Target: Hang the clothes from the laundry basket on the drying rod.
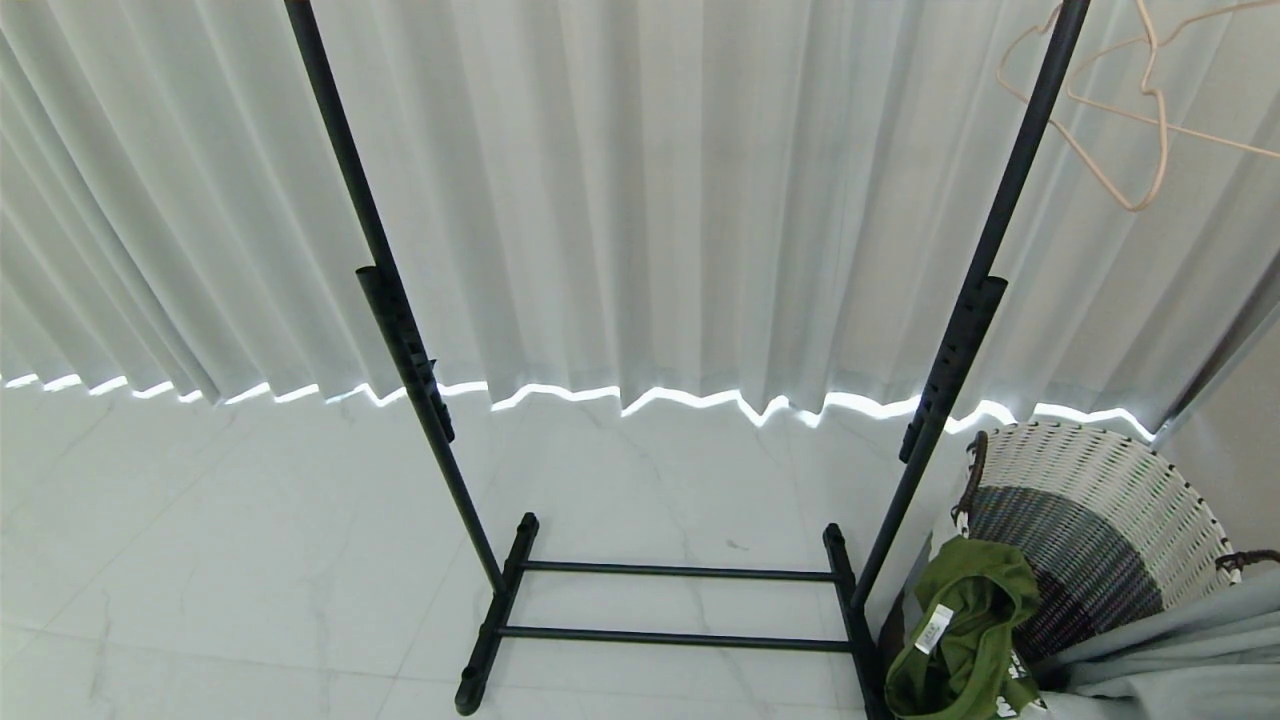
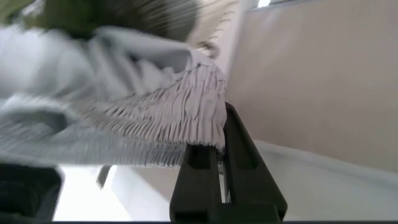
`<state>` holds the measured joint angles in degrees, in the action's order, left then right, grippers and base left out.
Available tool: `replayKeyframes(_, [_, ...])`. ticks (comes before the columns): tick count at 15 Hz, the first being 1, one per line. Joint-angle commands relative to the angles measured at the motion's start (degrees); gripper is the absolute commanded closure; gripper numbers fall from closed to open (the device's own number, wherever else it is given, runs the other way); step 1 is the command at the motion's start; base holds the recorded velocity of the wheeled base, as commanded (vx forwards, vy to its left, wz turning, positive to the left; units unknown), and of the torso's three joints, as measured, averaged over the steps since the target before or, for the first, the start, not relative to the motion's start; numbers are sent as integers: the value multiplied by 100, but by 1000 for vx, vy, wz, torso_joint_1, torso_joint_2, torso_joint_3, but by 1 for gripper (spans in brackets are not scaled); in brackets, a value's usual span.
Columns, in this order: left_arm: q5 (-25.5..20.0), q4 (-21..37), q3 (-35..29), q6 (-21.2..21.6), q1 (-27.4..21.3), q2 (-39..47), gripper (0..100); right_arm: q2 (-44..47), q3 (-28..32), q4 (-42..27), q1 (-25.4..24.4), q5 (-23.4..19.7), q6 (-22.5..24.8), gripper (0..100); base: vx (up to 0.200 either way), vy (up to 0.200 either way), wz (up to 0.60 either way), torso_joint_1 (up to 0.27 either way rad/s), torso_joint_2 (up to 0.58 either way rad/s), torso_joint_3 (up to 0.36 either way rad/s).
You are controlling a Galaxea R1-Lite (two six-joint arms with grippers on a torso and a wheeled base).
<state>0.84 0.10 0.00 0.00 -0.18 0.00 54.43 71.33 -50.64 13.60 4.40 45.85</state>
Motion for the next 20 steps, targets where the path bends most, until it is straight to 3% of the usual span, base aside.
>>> replayKeyframes(1, [4,-1,0,9,1,0,0,-266,180,1,2,52,-94,100,0,0,0,0,0,0])
replayKeyframes(4, [4,8,0,9,1,9,0,-433,101,1,2,43,-261,100,0,0,0,0,0,0])
replayKeyframes(13, [4,-1,0,-9,1,0,0,-389,30,168,-7,-1,-261,100,-200,0,0,2,2,3])
replayKeyframes(20, [-14,8,0,62,1,9,0,-451,-268,441,-16,-537,-322,100,0,0,0,0,0,0])
